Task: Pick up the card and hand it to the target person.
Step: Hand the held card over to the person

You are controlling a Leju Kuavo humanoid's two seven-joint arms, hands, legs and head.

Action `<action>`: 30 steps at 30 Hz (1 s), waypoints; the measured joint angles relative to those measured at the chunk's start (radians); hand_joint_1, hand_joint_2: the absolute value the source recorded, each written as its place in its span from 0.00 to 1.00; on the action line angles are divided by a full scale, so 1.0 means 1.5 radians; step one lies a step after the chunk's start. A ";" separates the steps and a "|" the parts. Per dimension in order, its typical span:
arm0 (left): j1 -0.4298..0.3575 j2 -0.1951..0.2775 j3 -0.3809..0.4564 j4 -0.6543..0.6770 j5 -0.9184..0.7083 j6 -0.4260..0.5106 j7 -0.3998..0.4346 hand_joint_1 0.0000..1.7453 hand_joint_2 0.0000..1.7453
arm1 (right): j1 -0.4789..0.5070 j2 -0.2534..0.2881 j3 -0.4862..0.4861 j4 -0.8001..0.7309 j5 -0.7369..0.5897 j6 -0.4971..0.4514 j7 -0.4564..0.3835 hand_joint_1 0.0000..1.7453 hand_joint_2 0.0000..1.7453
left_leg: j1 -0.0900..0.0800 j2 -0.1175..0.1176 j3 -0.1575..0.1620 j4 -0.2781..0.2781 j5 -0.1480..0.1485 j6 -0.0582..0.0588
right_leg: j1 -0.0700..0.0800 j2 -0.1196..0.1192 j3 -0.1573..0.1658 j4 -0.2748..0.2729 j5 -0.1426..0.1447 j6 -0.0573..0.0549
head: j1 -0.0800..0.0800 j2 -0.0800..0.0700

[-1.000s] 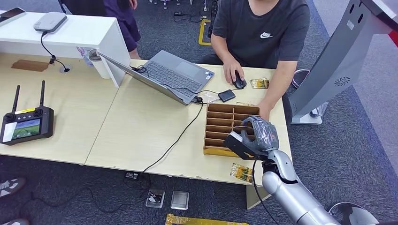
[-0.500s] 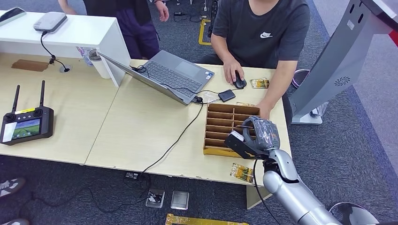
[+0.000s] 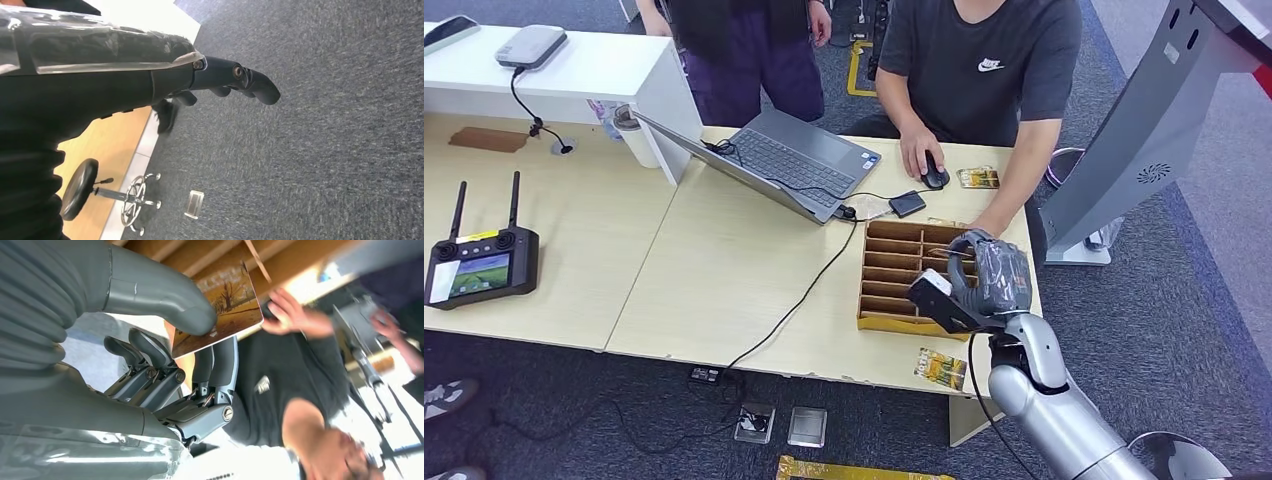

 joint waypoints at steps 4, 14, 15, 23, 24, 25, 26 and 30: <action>0.000 0.000 0.000 0.000 0.000 -0.003 -0.001 0.00 1.00 | 0.017 -0.012 -0.013 -0.081 0.012 -0.003 0.013 1.00 1.00 | 0.000 0.000 0.000 0.000 0.000 0.000 | 0.000 0.000 0.000 0.000 0.000 0.000 | 0.000 0.000; 0.000 0.000 0.000 0.000 0.005 -0.009 -0.002 0.00 1.00 | 0.034 -0.020 -0.045 -0.194 0.015 0.015 0.010 1.00 1.00 | 0.000 0.000 0.000 0.000 0.000 0.000 | 0.000 0.000 0.000 0.000 0.000 0.000 | 0.000 0.000; 0.000 0.000 0.000 0.000 0.003 -0.010 -0.002 0.00 1.00 | 0.032 -0.019 -0.047 -0.194 0.006 0.020 0.003 1.00 1.00 | 0.000 0.000 0.000 0.000 0.000 0.000 | 0.000 0.000 0.000 0.000 0.000 0.000 | 0.000 0.000; -0.002 0.000 -0.001 0.000 -0.019 -0.015 -0.007 0.00 1.00 | -0.068 0.028 -0.050 -0.064 -0.089 0.039 -0.095 1.00 1.00 | 0.000 0.000 0.000 0.000 0.000 0.000 | 0.000 0.000 0.000 0.000 0.000 0.000 | 0.000 0.000; -0.002 0.000 -0.001 0.000 -0.021 -0.016 -0.007 0.00 1.00 | -0.085 0.039 -0.050 -0.036 -0.094 0.039 -0.102 1.00 1.00 | 0.000 0.000 0.000 0.000 0.000 0.000 | 0.000 0.000 0.000 0.000 0.000 0.000 | 0.000 0.000; -0.003 0.000 -0.002 0.000 -0.022 -0.017 -0.007 0.00 1.00 | -0.101 0.051 -0.049 -0.007 -0.098 0.039 -0.107 1.00 1.00 | 0.000 0.000 0.000 0.000 0.000 0.000 | 0.000 0.000 0.000 0.000 0.000 0.000 | 0.000 0.000; -0.003 0.000 -0.002 0.000 -0.023 -0.019 -0.007 0.00 1.00 | -0.118 0.063 -0.049 0.024 -0.100 0.039 -0.111 1.00 1.00 | 0.000 0.000 0.000 0.000 0.000 0.000 | 0.000 0.000 0.000 0.000 0.000 0.000 | 0.000 0.000; -0.004 0.000 -0.002 0.000 -0.022 -0.019 -0.007 0.00 1.00 | -0.170 0.108 -0.047 0.133 -0.092 0.036 -0.118 1.00 1.00 | 0.000 -0.001 -0.001 0.000 0.000 0.000 | 0.000 0.000 0.000 0.001 0.000 0.000 | 0.000 0.000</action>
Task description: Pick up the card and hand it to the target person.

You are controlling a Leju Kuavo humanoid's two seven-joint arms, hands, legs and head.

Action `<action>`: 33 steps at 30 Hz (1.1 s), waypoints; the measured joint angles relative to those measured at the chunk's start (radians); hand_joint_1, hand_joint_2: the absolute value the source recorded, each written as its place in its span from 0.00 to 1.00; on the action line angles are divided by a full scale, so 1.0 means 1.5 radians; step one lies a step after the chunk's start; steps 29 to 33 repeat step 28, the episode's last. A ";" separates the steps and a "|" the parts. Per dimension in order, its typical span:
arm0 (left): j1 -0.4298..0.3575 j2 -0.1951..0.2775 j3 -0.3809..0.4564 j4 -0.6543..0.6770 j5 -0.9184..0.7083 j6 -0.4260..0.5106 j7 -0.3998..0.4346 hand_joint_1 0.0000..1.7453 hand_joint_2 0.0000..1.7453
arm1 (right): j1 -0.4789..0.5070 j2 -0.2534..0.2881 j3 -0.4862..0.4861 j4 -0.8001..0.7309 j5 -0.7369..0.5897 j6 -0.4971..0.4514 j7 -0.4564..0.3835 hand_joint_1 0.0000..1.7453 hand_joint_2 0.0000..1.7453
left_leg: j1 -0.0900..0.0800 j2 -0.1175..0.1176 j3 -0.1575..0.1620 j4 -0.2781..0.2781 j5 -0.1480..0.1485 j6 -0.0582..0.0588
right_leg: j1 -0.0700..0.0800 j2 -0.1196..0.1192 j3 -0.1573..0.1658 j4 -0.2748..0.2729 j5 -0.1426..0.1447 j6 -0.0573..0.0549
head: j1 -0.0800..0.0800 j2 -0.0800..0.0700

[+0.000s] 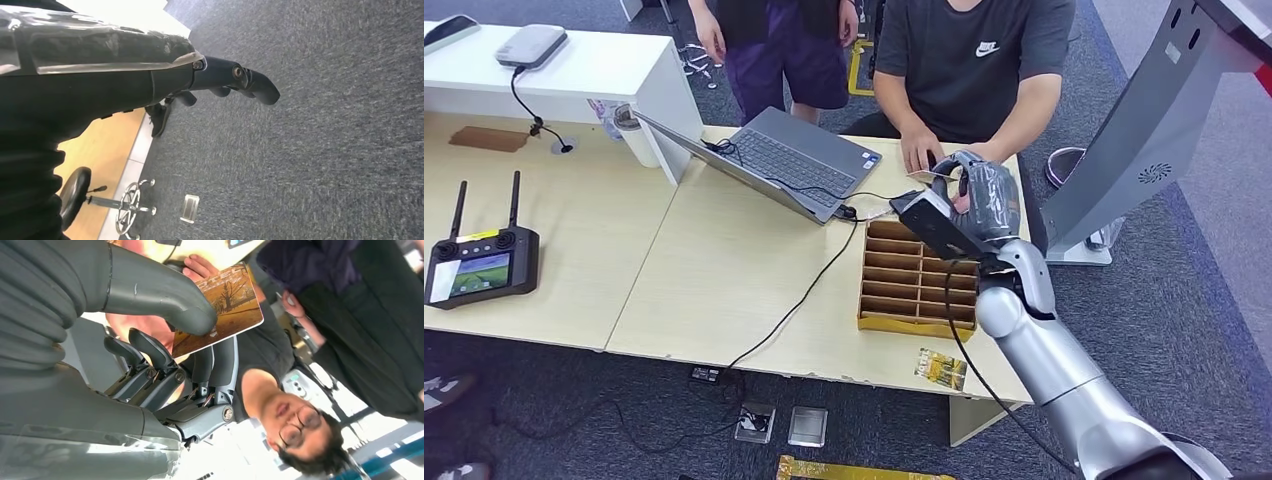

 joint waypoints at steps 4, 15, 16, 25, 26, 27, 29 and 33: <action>0.000 0.000 0.000 0.000 0.015 0.001 0.003 0.00 1.00 | -0.038 0.040 0.001 0.093 0.014 0.000 0.000 1.00 1.00 | 0.000 0.000 0.000 0.000 0.000 0.000 | 0.000 0.000 0.000 0.000 0.000 0.000 | 0.000 0.000; 0.000 0.006 0.005 0.000 0.042 0.005 0.023 0.00 1.00 | -0.090 0.123 0.003 0.254 0.030 -0.018 -0.005 0.00 1.00 | 0.000 0.000 0.000 0.000 0.000 0.000 | 0.000 0.000 0.000 0.000 0.000 0.000 | 0.000 0.000; 0.000 0.007 0.005 0.000 0.042 0.005 0.024 0.00 1.00 | -0.092 0.128 0.003 0.263 0.032 -0.023 -0.007 0.00 1.00 | 0.000 0.000 0.000 0.000 0.000 0.000 | 0.000 0.000 0.000 0.000 0.000 0.000 | 0.000 0.000; 0.001 0.010 0.005 0.000 0.036 0.003 0.033 0.00 1.00 | -0.093 0.149 0.000 0.295 0.033 -0.070 -0.041 0.00 1.00 | 0.000 0.000 0.000 0.000 0.000 0.000 | 0.000 0.000 0.000 0.000 0.000 0.000 | 0.000 0.000; 0.001 0.010 0.005 0.000 0.033 0.002 0.033 0.00 1.00 | -0.092 0.150 0.000 0.295 0.030 -0.075 -0.047 0.00 1.00 | 0.000 0.000 0.000 0.000 0.000 0.000 | 0.000 0.000 0.000 0.000 0.000 0.000 | 0.000 0.000; 0.001 0.010 0.004 0.000 0.031 0.001 0.033 0.00 1.00 | -0.090 0.149 -0.001 0.293 0.027 -0.079 -0.051 0.00 1.00 | 0.000 0.000 0.000 0.000 0.000 0.000 | 0.000 0.000 0.000 0.000 0.000 0.000 | 0.000 0.000; 0.001 0.010 0.004 0.000 0.030 0.000 0.033 0.00 1.00 | -0.089 0.149 -0.002 0.292 0.025 -0.081 -0.053 0.00 1.00 | 0.000 0.000 0.000 0.000 0.000 0.000 | 0.000 0.000 0.000 0.000 0.000 0.000 | 0.000 0.000; 0.001 0.010 0.004 0.000 0.030 0.000 0.033 0.00 1.00 | -0.089 0.149 -0.002 0.292 0.025 -0.081 -0.053 0.00 1.00 | 0.000 0.000 0.000 0.000 0.000 0.000 | 0.000 0.000 0.000 0.000 0.000 0.000 | 0.000 0.000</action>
